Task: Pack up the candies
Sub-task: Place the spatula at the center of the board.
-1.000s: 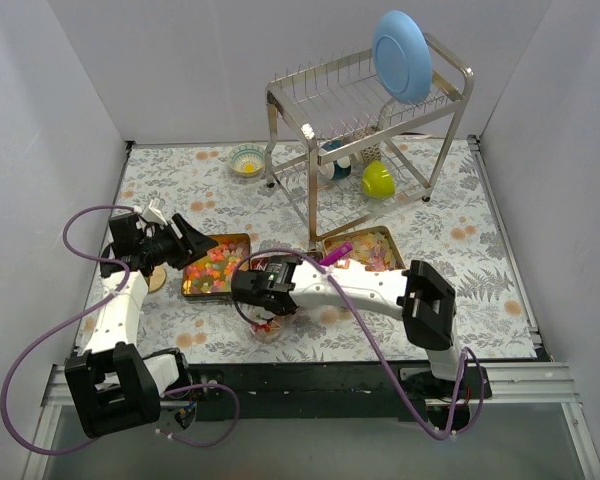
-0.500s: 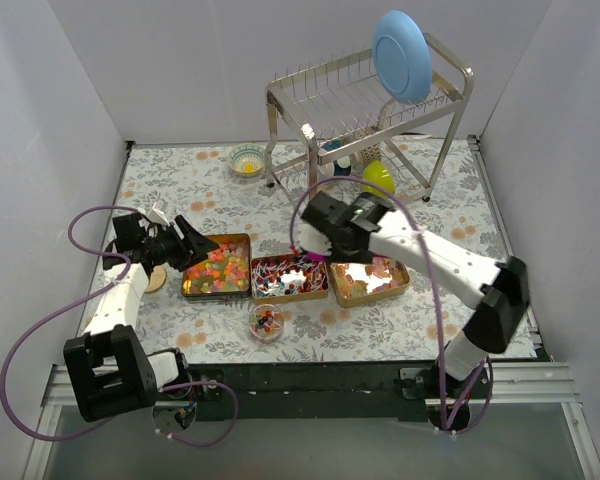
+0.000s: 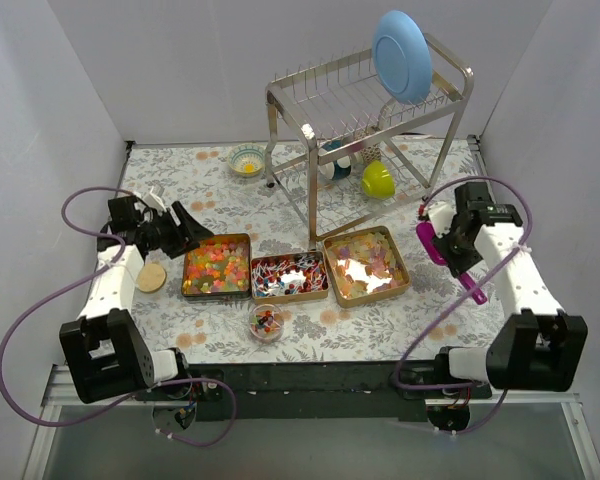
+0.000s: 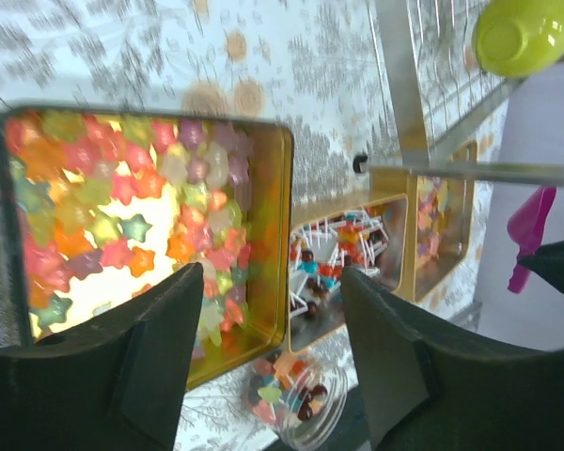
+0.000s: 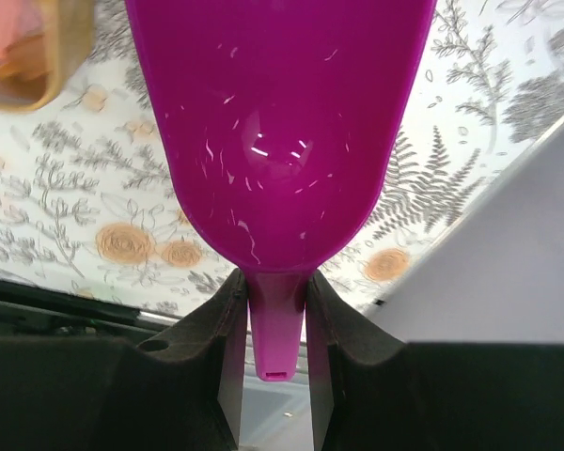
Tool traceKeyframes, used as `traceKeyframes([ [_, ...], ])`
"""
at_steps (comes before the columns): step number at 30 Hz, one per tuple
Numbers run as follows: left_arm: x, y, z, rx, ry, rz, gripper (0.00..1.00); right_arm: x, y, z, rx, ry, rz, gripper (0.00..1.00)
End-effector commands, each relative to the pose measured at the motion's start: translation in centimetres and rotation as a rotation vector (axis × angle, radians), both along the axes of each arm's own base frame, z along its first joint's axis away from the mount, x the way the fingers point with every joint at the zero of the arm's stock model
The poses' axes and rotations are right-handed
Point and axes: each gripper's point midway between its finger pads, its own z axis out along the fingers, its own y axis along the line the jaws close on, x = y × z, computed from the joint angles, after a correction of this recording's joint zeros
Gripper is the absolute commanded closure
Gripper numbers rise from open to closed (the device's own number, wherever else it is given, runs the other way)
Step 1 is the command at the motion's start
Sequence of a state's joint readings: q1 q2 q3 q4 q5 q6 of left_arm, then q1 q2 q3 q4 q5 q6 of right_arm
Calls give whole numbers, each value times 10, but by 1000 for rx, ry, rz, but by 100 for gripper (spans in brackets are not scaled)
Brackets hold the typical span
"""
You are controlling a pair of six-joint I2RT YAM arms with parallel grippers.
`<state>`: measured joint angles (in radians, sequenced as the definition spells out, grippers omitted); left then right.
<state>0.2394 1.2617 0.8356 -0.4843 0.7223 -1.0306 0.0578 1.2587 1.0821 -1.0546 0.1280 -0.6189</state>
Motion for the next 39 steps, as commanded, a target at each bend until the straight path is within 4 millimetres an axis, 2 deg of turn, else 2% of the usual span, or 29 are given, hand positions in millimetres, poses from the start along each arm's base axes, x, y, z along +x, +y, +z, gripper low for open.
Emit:
traceKeyframes([
  [1,32,34,42,221,-156,41,38,41,-12,-33,195,1,-170,99],
  [3,36,46,44,301,-152,46,34,51,-24,-43,233,10,-250,99],
  [4,39,52,37,322,-120,47,30,57,-28,-46,237,8,-270,99],
  [5,42,61,37,360,-110,59,28,66,-33,-56,240,8,-291,99],
  [6,38,64,29,385,-78,42,26,71,-36,-59,229,-1,-293,99],
  [7,38,71,18,409,-41,44,16,76,-38,-62,226,-10,-296,99],
  [8,37,82,11,444,-9,61,12,82,-40,-69,226,-19,-298,99],
  [10,34,96,1,475,7,65,10,85,-41,-80,224,-6,-320,99],
  [11,33,113,-4,485,18,99,2,85,-41,-84,220,-3,-331,99],
  [14,32,146,-15,551,36,86,2,94,-43,-94,222,-7,-341,99],
  [17,29,173,-12,590,70,71,2,98,-42,-99,235,11,-349,83],
  [18,24,176,-21,574,119,49,2,99,-41,-100,244,14,-353,75],
  [19,25,183,-17,597,122,36,2,99,-40,-100,247,16,-362,72],
  [20,21,187,-23,619,141,3,2,99,-38,-99,257,18,-366,69],
  [21,15,188,-30,619,175,-17,2,101,-35,-97,279,13,-365,39],
  [25,6,193,-54,624,260,-35,2,99,-21,-84,352,13,-393,28],
  [26,3,196,-59,632,288,-28,2,99,-18,-81,370,10,-401,12],
  [27,1,197,-65,628,317,-22,2,100,-14,-78,393,6,-398,2],
  [29,-6,196,-76,616,367,-19,2,101,-9,-68,416,-12,-400,2],
  [32,-9,194,-83,615,353,-13,2,104,-2,-54,455,-43,-389,2],
  [36,-22,189,-110,596,425,-24,2,105,3,-48,477,-55,-375,2],
  [39,-26,180,-116,564,414,-36,2,103,4,-48,472,-54,-368,2],
])
